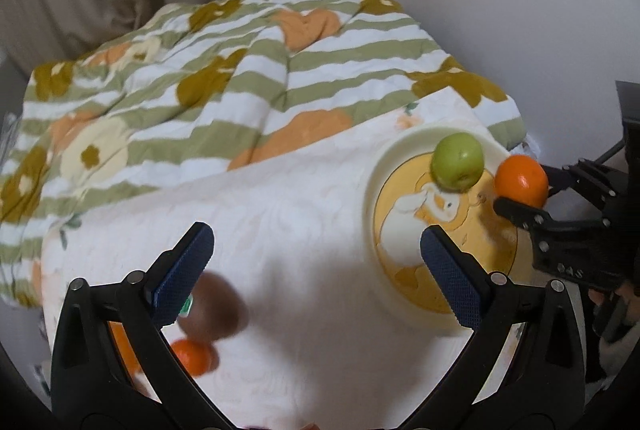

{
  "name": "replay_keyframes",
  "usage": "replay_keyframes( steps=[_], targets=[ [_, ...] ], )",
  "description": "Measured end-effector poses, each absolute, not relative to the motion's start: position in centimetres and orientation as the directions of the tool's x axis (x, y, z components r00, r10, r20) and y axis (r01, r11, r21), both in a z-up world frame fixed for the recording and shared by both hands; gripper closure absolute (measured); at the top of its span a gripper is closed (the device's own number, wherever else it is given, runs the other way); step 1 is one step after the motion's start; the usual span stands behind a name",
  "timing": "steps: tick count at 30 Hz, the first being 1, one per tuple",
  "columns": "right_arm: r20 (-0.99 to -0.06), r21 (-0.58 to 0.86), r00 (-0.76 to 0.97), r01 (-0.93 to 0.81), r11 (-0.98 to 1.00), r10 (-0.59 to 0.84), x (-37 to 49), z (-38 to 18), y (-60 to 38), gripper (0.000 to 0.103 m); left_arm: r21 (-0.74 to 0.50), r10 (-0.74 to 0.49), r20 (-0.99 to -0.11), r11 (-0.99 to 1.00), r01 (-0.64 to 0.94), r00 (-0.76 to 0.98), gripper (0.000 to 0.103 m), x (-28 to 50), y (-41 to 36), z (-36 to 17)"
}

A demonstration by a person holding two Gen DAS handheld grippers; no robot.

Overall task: Organize fruits
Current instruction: 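Open both tools to release the green apple and orange onto the plate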

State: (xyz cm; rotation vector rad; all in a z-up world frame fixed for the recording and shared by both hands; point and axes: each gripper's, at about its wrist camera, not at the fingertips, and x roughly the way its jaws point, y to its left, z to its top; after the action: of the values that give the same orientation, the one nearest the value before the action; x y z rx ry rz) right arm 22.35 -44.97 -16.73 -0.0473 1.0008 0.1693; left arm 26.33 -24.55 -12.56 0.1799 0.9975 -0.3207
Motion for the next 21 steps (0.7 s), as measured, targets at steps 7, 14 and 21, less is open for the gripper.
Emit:
replay_keyframes(
  steps=[7,14,21],
  targets=[
    [-0.846,-0.022,0.527,-0.19,0.982,0.083,23.0,-17.9,-44.6,0.048,0.002,-0.159,-0.852,0.952,0.307,0.498,0.0,24.7,-23.3,-13.1],
    [-0.793,-0.018,0.602,-0.177,0.984,0.094,22.1,-16.5,-44.7,0.0,0.019,-0.136,-0.85,0.957,0.288,0.509,0.0,23.6,-22.9,-12.8],
    [-0.775,0.027,0.622,-0.144,0.989,0.112,20.9,-15.4,-45.4,0.0,0.008,-0.133,-0.842,0.966,0.259,0.523,0.0,22.0,-22.6,-12.1]
  ],
)
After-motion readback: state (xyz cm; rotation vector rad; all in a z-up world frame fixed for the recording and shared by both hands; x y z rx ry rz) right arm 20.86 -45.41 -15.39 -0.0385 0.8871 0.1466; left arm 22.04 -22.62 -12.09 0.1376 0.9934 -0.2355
